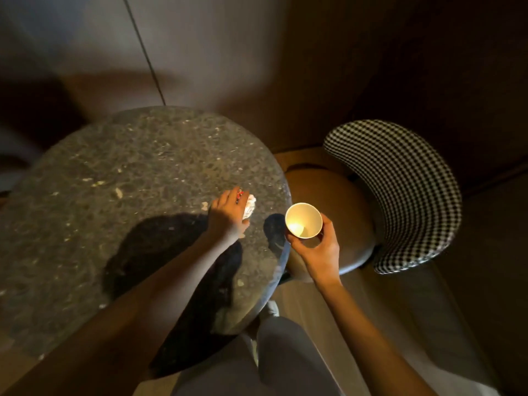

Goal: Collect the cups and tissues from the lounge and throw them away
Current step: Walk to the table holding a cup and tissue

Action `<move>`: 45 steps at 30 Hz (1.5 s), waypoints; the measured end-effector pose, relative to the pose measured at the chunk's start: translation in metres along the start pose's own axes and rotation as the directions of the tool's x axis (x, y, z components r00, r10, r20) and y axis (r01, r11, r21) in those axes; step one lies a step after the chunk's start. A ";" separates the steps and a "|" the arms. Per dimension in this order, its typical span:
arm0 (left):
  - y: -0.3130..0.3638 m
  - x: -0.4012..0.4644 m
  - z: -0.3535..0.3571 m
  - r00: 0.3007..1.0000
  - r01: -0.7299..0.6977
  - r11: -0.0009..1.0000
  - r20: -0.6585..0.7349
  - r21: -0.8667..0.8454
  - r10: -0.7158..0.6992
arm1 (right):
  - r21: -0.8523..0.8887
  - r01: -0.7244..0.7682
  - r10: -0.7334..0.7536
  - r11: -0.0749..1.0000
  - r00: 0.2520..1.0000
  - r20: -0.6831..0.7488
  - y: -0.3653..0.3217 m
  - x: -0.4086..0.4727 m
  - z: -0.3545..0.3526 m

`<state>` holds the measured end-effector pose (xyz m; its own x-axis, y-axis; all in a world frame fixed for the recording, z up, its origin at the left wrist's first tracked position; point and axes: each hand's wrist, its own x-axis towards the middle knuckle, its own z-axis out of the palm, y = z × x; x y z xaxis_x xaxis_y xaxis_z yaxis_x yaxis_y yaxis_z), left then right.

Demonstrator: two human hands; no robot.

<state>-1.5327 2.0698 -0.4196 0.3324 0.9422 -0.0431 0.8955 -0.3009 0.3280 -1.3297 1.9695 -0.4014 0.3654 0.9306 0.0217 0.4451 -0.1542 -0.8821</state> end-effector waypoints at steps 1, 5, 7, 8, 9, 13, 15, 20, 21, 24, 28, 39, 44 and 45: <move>0.003 0.009 0.005 0.999 0.008 1.000 0.037 0.029 -0.009 | -0.012 0.000 0.000 1.000 1.000 0.004 0.004 0.001 -0.004; 0.003 0.034 0.027 0.986 -0.034 0.986 0.165 0.162 0.007 | -0.068 0.000 0.002 0.998 1.000 0.027 0.017 0.005 -0.011; 0.003 0.039 0.033 0.985 -0.036 0.987 0.174 0.159 0.008 | -0.084 0.003 0.000 0.996 0.999 0.033 0.018 0.008 -0.012; 0.003 0.039 0.034 0.985 -0.008 0.989 0.169 0.148 -0.017 | -0.088 0.007 -0.004 0.996 0.999 0.035 0.017 0.008 -0.012; 0.003 0.040 0.034 0.985 0.024 0.991 0.164 0.131 -0.046 | -0.092 0.011 -0.008 0.996 0.999 0.035 0.017 0.010 -0.012; 0.001 0.036 0.033 0.982 0.093 0.995 0.164 0.039 -0.098 | -0.120 0.030 -0.024 0.992 0.998 0.052 0.014 0.014 -0.009; 0.000 0.032 0.028 0.984 0.122 0.992 0.130 -0.020 -0.118 | -0.128 0.040 -0.032 0.991 0.998 0.059 0.010 0.014 -0.009; 0.012 0.027 0.010 0.986 -0.121 0.971 -0.137 -0.204 0.094 | -0.135 0.043 -0.038 0.990 0.999 0.032 0.001 0.001 -0.025; 0.017 0.025 0.008 0.971 -0.190 0.960 -0.184 -0.207 0.153 | -0.141 0.036 -0.034 0.989 0.999 0.017 0.003 -0.005 -0.030; 0.036 0.008 0.005 0.958 -0.254 0.935 -0.197 -0.246 0.209 | -0.150 -0.028 0.025 0.988 0.999 -0.021 0.015 -0.027 -0.048; 0.068 -0.026 0.009 0.957 -0.289 0.905 -0.128 -0.311 0.262 | -0.140 -0.129 0.110 0.982 0.985 -0.133 0.038 -0.064 -0.076; 0.239 -0.084 0.061 0.905 -0.363 0.893 0.126 -0.268 0.406 | 0.067 -0.329 0.326 0.942 0.844 -0.426 0.124 -0.177 -0.220; 0.358 -0.112 0.102 0.756 -0.552 0.767 0.192 -0.328 0.626 | 0.191 -0.403 0.429 0.895 0.661 -0.616 0.160 -0.242 -0.288; 0.381 -0.119 0.109 0.723 -0.578 0.740 0.205 -0.343 0.659 | 0.221 -0.414 0.450 0.883 0.613 -0.649 0.166 -0.255 -0.298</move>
<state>-1.1991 1.8270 -0.3928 0.8917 0.4526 -0.0085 0.3693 -0.7165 0.5918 -1.1054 1.6082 -0.4136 0.9550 0.2860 -0.0782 0.0612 -0.4482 -0.8918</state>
